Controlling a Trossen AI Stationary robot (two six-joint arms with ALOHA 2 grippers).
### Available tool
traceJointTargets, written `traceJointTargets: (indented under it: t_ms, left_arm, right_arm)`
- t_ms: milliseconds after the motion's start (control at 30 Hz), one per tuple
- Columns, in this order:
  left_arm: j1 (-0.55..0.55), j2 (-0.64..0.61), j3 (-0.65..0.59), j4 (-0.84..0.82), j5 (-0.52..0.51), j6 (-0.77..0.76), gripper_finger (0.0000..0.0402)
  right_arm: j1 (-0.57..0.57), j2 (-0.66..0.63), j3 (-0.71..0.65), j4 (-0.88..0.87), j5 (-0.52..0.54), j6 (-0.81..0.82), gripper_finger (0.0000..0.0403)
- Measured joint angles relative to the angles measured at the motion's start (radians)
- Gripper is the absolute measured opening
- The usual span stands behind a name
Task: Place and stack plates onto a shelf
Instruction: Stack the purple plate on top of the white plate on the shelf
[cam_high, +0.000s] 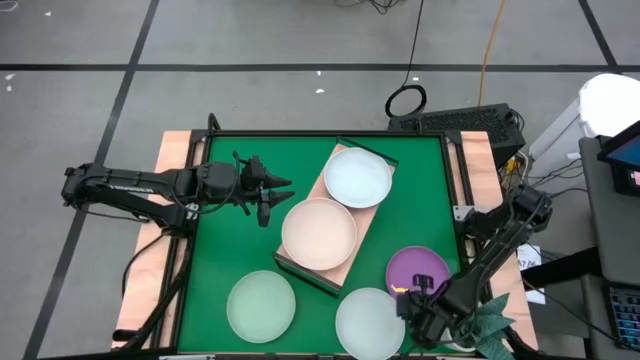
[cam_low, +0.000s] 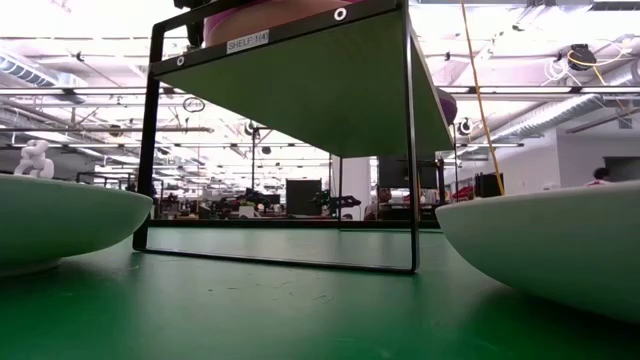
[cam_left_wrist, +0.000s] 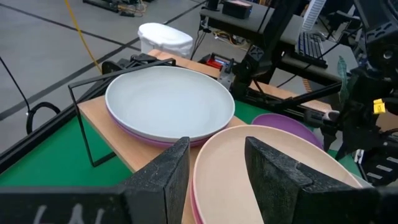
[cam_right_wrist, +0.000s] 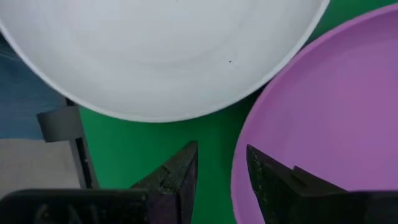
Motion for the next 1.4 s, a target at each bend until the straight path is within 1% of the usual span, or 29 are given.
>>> traceJointTargets:
  t_ms: [267, 367, 467, 667, 767, 1267, 1400]
  left_arm:
    - [0.0, 0.0, 0.0, 0.0, 0.0, 0.001, 0.0159]
    - [0.0, 0.0, 0.0, 0.001, 0.0, 0.001, 0.0159]
    - [0.0, 0.0, 0.0, 0.001, 0.0, 0.001, 0.0159]
    - [0.0, 0.0, 0.0, 0.002, 0.0, 0.001, 0.0159]
    - [0.0, 0.0, 0.0, 0.002, 0.0, 0.001, 0.0159]
    - [0.0, 0.0, 0.0, 0.002, 0.0, 0.001, 0.0159]
    - [0.0, 0.0, 0.0, 0.002, -0.001, 0.005, 0.0159]
  right_arm:
    - [0.0, 0.064, -0.001, 0.004, -0.003, -0.01, 0.0118]
    - [0.0, 0.08, -0.002, 0.0, -0.001, -0.011, 0.011]
    - [0.0, 0.097, -0.002, -0.005, 0.001, -0.013, 0.0087]
    - [0.0, 0.107, 0.001, -0.018, 0.005, -0.011, 0.0029]
    - [0.001, 0.101, 0.002, -0.029, 0.008, 0.004, 0.001]
    - [0.0, 0.028, -0.003, -0.177, 0.11, 0.051, 0.0003]
    - [0.0, 0.024, 0.023, -0.237, 0.135, 0.051, 0.0]
